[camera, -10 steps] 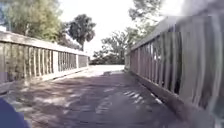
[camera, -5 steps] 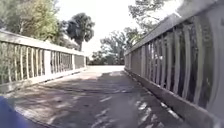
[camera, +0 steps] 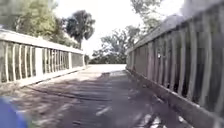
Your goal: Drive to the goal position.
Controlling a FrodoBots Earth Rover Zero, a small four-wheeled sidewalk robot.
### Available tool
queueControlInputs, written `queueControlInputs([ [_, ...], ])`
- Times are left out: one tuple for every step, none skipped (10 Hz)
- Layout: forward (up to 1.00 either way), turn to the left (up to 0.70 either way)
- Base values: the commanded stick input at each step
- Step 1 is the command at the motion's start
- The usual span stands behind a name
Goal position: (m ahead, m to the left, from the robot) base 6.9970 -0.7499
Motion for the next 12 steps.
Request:
queueControlInputs([
  [0.7,0.35],
  [0.7,0.18],
  [0.7,0.0],
  [0.7,0.0],
  [0.7,0.0],
  [0.7,0.0],
  [0.7,0.0],
  [0.7,0.0],
  [0.7,0.0],
  [0.7,0.0],
  [0.7,0.0],
  [0.7,0.35],
])
